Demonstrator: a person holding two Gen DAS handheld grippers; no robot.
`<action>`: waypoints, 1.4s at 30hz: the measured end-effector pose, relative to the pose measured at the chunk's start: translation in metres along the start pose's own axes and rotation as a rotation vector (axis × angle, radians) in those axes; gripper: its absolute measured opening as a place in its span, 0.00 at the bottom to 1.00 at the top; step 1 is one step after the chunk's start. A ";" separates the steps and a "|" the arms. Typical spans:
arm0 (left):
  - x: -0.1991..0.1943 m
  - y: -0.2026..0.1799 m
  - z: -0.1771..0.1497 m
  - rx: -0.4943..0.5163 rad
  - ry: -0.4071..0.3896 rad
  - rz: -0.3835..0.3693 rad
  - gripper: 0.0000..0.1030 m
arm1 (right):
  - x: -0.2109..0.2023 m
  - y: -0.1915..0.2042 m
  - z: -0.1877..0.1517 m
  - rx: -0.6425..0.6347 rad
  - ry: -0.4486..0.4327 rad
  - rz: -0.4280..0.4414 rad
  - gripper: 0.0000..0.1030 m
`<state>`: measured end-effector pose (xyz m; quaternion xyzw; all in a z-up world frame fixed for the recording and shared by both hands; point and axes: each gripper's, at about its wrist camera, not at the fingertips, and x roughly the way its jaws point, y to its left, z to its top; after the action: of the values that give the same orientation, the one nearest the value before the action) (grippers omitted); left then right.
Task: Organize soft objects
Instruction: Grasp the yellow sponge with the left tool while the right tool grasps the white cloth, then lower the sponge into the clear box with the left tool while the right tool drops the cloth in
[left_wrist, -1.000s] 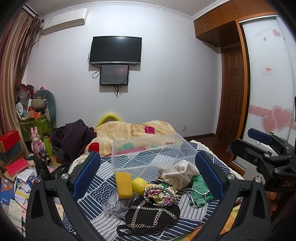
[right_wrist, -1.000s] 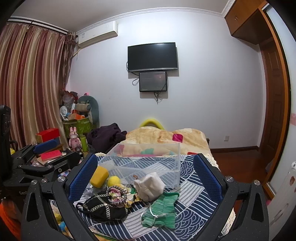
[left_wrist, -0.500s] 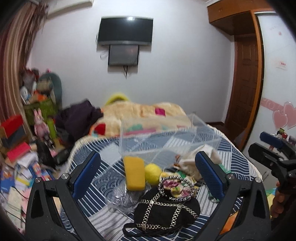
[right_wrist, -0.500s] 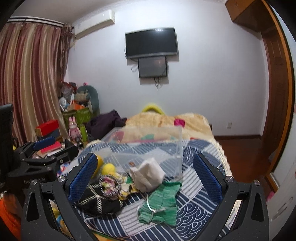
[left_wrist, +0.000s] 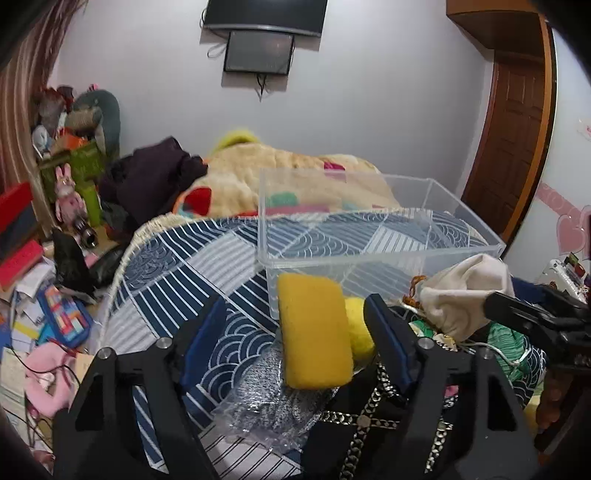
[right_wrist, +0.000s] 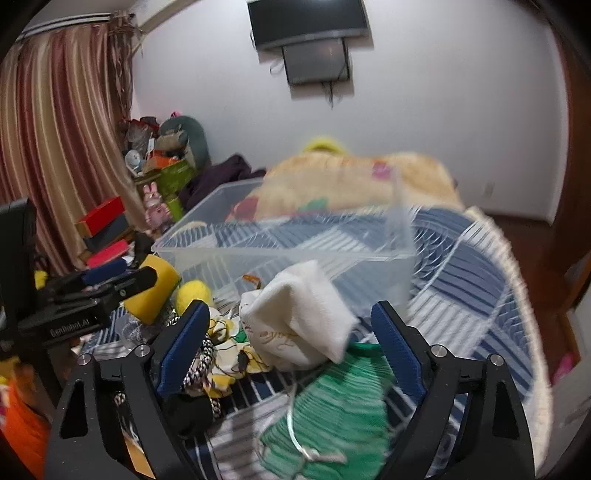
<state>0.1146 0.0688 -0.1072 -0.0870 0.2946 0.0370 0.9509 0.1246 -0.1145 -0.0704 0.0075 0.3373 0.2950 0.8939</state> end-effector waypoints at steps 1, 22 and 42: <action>0.004 0.001 -0.002 -0.007 0.007 0.001 0.73 | 0.004 -0.001 0.000 0.007 0.015 0.006 0.73; -0.038 -0.011 0.007 0.027 -0.072 -0.077 0.35 | -0.057 0.003 0.001 -0.018 -0.112 0.011 0.21; -0.017 -0.019 0.077 0.060 -0.110 -0.146 0.35 | -0.065 0.010 0.084 -0.110 -0.322 -0.057 0.21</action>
<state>0.1455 0.0645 -0.0329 -0.0775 0.2359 -0.0365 0.9680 0.1317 -0.1249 0.0356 -0.0038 0.1733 0.2827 0.9434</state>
